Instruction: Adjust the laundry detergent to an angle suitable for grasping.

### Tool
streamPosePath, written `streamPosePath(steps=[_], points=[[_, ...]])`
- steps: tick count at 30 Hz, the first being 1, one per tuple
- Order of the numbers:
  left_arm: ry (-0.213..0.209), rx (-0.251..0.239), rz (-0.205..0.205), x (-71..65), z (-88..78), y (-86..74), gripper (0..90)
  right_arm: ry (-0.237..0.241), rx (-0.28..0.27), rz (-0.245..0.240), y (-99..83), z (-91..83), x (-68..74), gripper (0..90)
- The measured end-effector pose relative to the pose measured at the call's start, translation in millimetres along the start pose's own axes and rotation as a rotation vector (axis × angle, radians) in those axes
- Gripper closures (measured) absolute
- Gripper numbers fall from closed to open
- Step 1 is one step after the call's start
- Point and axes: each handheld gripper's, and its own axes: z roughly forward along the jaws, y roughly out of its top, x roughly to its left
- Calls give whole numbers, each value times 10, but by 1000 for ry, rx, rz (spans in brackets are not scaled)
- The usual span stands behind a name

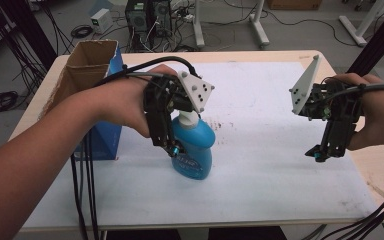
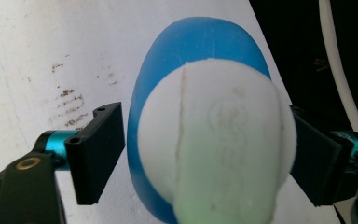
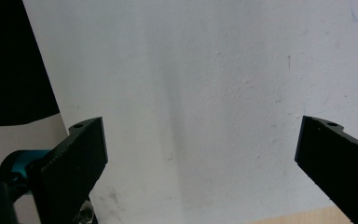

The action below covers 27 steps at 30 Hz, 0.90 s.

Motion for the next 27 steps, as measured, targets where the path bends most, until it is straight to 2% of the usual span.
streamPosePath(steps=[19, 23, 27], points=[[-9, 103, -78, -12, -183, -41, 67, 0, -10, -6, -9, 0, -30, 12], [3, 134, -107, -3, -277, -67, 62, 1, -10, -9, 12, -16, -60, 13], [14, 134, -129, -7, -330, -103, 57, -5, -13, -12, 67, -73, -126, 13]])
